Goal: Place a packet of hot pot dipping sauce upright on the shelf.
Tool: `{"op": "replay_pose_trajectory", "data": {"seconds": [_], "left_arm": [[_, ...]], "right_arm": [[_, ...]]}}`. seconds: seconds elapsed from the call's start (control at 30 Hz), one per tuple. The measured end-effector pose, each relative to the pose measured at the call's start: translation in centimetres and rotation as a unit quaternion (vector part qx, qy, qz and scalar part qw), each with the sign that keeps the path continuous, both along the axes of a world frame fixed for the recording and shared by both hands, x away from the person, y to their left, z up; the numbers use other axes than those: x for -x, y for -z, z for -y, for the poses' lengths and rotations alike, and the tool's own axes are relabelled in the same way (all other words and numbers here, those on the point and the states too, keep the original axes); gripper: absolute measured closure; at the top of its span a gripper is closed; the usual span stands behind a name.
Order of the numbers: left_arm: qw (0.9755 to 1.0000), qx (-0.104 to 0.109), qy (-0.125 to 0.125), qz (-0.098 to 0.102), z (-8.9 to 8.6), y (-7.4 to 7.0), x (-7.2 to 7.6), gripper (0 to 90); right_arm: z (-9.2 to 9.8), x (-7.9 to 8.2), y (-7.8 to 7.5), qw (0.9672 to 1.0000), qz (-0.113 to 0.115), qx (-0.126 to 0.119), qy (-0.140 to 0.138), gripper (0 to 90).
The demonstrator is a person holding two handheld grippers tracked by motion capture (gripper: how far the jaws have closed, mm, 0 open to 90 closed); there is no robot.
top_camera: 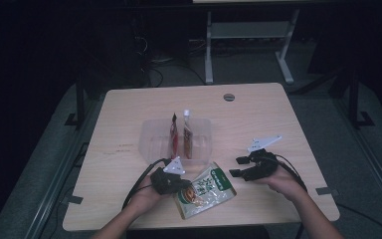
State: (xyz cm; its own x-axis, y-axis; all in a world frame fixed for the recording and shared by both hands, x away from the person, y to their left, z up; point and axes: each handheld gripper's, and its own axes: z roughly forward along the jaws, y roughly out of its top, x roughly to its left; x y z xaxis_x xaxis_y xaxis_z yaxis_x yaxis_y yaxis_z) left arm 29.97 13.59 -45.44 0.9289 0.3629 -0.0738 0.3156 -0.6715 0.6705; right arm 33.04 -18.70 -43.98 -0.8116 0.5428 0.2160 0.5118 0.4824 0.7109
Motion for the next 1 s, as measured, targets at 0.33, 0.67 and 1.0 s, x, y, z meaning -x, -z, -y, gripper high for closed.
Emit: {"op": "replay_pose_trajectory", "data": {"seconds": [0.33,0.67,1.0], "left_arm": [[0.998,0.054,0.015,0.03,-0.6,-2.6,1.1,90.0],[0.9937,0.095,0.02,0.056,-1.8,-4.6,1.9,90.0],[0.9917,0.11,0.021,0.063,-2.7,-5.2,2.1,90.0]], "right_arm": [[-0.3,0.1,-0.1,0.9973,-0.033,-0.053,-0.038,30.0],[-1.5,0.0,0.0,0.9915,-0.049,-0.087,-0.084,29.3],[-3.1,0.0,-0.5,0.9844,-0.051,-0.117,-0.121,43.4]]}}
